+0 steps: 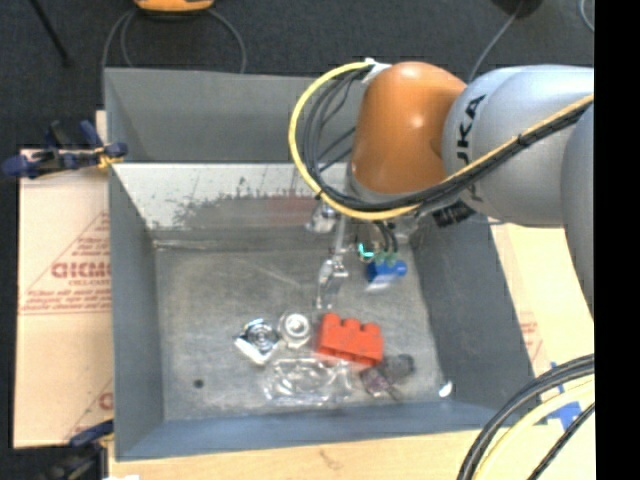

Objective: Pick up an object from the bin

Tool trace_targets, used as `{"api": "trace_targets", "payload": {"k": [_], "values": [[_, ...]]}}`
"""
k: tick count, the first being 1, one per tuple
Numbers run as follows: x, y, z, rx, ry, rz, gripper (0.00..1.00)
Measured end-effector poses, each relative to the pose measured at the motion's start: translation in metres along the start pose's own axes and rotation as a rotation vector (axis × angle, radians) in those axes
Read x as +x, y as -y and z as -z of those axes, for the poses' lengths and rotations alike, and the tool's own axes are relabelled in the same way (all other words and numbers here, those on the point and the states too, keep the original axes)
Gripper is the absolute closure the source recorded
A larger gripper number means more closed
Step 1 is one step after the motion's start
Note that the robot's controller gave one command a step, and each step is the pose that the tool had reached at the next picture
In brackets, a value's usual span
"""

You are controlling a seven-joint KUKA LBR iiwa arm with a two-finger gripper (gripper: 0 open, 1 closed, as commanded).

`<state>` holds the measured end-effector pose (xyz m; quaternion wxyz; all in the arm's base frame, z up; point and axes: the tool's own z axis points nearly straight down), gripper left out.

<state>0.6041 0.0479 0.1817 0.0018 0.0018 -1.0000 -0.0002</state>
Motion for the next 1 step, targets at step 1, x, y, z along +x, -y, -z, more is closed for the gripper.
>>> {"api": "trace_targets", "payload": {"k": [1], "values": [[0.0445, -0.0059, -0.1065, 0.002, 0.015, 0.157, 0.0]]}}
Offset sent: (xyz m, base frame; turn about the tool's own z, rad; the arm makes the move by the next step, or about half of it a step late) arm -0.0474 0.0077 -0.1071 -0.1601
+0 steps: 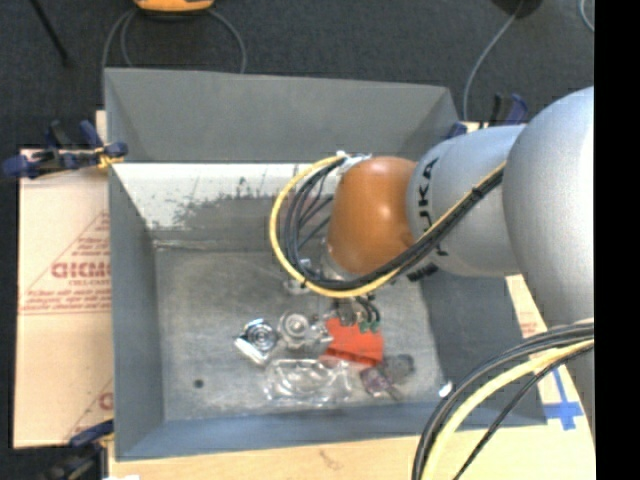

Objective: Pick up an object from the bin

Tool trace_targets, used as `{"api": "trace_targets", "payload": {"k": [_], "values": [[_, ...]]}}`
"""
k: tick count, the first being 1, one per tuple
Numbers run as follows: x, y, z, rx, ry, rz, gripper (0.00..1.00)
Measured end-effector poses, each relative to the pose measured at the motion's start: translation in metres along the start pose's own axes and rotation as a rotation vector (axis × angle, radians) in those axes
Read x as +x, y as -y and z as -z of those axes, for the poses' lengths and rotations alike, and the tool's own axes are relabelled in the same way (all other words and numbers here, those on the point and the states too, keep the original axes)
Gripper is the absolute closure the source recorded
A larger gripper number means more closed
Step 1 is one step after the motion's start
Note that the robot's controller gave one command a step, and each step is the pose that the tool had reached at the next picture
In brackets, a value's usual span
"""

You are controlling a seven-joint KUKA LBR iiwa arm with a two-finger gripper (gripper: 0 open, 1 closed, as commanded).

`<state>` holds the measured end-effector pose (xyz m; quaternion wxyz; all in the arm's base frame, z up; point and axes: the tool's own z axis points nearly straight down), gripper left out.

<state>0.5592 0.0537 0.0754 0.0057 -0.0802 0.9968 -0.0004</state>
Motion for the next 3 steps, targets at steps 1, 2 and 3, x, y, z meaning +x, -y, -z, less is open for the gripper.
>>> {"api": "trace_targets", "payload": {"k": [1, 2, 3], "values": [[0.004, -0.036, 0.002, 0.002, 0.002, 0.073, 0.0], [0.002, -0.044, -0.001, 0.001, 0.003, 0.003, 0.0], [0.002, -0.051, -0.001, -0.001, 0.003, -0.053, 0.0]]}}
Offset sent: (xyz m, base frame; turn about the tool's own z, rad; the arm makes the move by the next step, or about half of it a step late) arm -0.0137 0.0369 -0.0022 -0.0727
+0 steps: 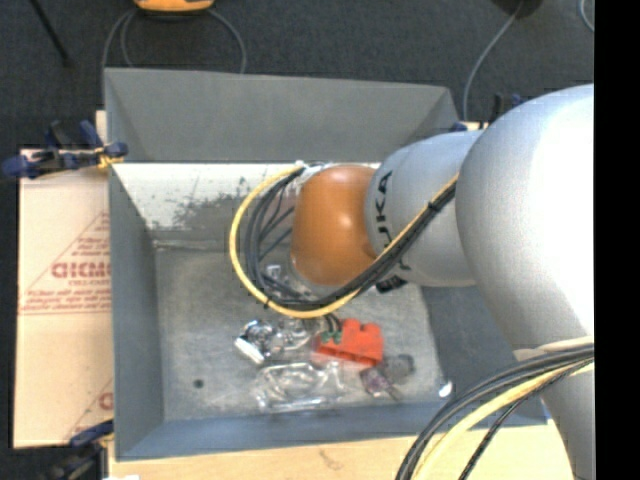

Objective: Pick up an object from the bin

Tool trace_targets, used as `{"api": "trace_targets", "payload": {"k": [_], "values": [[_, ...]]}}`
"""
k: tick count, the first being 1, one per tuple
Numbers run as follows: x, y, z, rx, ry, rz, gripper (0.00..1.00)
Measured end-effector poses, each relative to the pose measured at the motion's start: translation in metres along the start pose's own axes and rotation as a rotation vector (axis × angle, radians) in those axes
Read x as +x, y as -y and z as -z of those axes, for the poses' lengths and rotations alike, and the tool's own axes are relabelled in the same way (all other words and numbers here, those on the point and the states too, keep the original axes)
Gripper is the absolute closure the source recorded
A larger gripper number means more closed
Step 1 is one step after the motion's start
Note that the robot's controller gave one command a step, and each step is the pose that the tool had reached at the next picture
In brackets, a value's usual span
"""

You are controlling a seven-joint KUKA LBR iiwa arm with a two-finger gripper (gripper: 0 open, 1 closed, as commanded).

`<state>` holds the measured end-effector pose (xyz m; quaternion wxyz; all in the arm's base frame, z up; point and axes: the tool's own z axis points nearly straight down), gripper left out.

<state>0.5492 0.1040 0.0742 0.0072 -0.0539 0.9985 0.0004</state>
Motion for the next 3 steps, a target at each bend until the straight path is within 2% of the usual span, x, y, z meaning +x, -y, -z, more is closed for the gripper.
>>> {"api": "trace_targets", "payload": {"k": [1, 2, 3], "values": [[-0.003, -0.001, 0.003, -0.002, 0.01, -0.001, 1.0], [0.0, 0.001, 0.117, -0.002, -0.003, -0.023, 1.0], [0.002, 0.001, 0.112, -0.001, -0.011, -0.023, 0.0]]}}
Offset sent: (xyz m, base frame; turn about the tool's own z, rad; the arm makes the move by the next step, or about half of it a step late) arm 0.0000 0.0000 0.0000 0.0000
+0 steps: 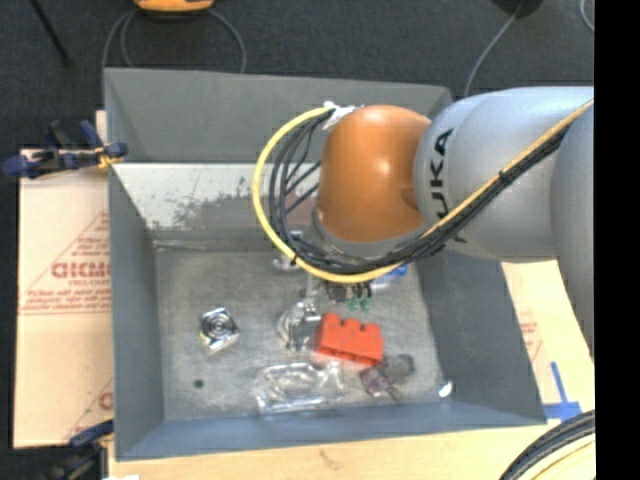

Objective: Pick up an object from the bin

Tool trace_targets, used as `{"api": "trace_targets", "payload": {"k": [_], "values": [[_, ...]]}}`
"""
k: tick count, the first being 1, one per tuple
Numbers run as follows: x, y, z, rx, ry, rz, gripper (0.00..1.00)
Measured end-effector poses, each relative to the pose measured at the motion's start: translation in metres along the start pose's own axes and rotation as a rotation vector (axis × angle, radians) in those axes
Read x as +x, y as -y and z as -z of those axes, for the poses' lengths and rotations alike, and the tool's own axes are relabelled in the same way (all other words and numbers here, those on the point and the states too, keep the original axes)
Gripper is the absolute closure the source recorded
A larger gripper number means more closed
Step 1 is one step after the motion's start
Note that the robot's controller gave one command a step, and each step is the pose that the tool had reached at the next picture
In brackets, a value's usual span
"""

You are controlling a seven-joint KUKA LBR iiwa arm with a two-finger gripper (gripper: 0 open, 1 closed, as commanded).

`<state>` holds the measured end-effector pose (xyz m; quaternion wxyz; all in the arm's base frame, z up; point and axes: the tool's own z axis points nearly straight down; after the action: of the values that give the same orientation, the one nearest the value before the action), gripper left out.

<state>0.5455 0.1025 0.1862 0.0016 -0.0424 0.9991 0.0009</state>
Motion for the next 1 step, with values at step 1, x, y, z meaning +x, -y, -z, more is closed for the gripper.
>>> {"api": "trace_targets", "payload": {"k": [1], "values": [[-0.0102, -0.0264, -0.1139, -0.001, 0.006, -0.254, 0.0]]}}
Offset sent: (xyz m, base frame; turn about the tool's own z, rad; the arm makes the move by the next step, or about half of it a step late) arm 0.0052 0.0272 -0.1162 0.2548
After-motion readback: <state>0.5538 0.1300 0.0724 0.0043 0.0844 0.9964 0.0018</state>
